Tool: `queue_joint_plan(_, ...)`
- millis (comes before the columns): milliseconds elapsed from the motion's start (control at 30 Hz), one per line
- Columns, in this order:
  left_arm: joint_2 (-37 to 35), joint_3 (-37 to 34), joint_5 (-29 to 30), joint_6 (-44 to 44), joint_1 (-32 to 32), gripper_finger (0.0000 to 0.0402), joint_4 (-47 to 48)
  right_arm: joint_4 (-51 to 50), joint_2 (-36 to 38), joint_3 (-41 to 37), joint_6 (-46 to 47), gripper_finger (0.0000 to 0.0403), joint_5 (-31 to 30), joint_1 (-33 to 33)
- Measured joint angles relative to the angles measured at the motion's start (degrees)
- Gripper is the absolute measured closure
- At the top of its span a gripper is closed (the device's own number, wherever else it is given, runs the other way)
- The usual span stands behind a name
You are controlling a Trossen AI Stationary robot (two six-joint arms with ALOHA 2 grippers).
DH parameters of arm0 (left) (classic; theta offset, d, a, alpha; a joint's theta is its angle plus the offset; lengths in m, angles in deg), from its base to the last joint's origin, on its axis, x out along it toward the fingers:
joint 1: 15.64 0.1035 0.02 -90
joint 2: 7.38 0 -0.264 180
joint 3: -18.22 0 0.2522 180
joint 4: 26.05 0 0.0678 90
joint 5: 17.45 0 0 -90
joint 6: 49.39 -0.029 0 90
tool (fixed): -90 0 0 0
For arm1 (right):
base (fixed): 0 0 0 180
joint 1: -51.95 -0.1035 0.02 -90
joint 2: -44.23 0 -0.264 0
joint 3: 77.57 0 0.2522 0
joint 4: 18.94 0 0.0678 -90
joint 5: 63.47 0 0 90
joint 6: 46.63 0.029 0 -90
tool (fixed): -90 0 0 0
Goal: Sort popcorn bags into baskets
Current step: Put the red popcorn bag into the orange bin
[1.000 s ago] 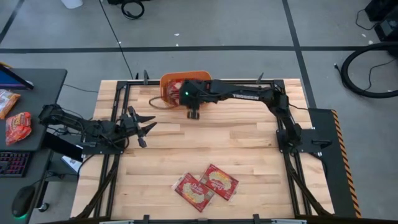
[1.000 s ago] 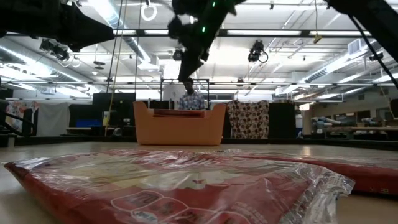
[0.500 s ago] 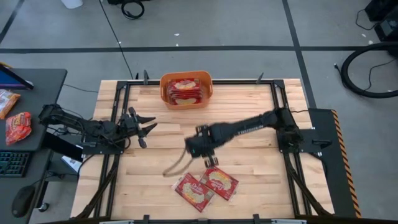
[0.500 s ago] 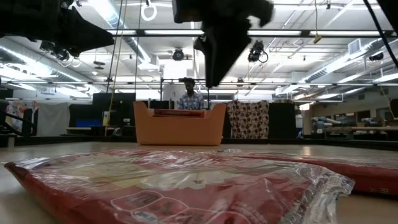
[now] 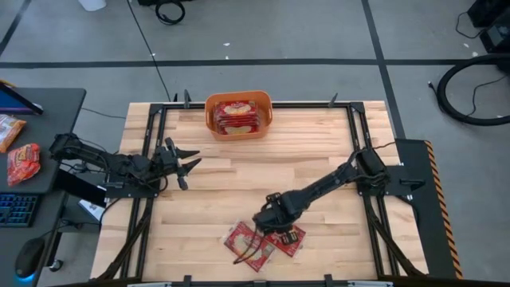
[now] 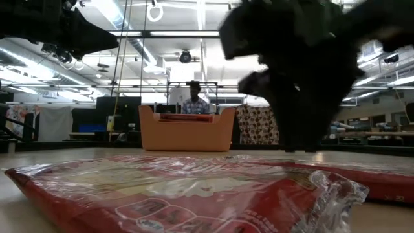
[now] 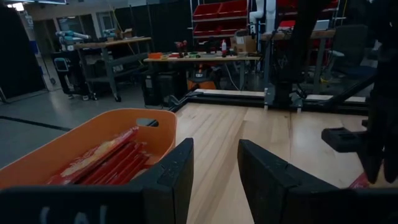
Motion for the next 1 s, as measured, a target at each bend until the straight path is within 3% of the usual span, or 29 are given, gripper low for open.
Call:
queue_joint_plan(233,0.0,0.0,0.0,2.9,0.0,0.0272,0.4,0.3,0.4,-4.5,-1.5,0.0276,-4.5,0.3)
queue_joint_plan(467,0.0,0.0,0.0,4.1,0.0,0.0272,0.8,-11.4,-0.2,-2.1,-7.7,0.0276,-22.4,4.4)
queue_joint_plan(567,0.0,0.0,0.0,4.0,0.0,0.0272,0.8,-15.0,-0.1,0.3,-7.6,0.0278,-24.3,5.4)
queue_joint_plan(800,0.0,0.0,0.0,3.7,0.0,0.0272,0.7,-16.7,-0.1,4.0,6.5,0.0282,-26.7,3.9)
queue_joint_plan(1000,0.0,0.0,0.0,3.3,0.0,0.0272,0.7,-20.6,-0.1,-0.6,18.4,0.0282,-32.1,-2.4)
